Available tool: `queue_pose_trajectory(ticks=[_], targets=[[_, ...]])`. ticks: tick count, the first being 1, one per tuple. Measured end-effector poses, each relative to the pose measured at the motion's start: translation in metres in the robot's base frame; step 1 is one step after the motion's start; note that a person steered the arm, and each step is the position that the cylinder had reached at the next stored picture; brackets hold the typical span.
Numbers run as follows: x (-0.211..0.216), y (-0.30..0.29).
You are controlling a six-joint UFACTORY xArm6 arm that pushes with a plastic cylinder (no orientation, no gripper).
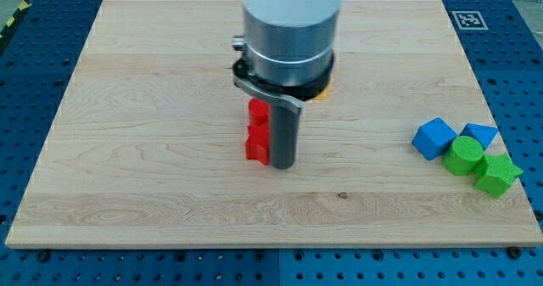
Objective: Move your arm bottom right to the green star
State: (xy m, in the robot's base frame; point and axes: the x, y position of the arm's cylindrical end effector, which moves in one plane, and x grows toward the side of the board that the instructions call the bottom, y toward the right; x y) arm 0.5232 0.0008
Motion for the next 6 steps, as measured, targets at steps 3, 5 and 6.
queue_pose_trajectory(ticks=[3,5,6], targets=[[0.024,0.060],[0.073,0.230],[0.076,0.284]])
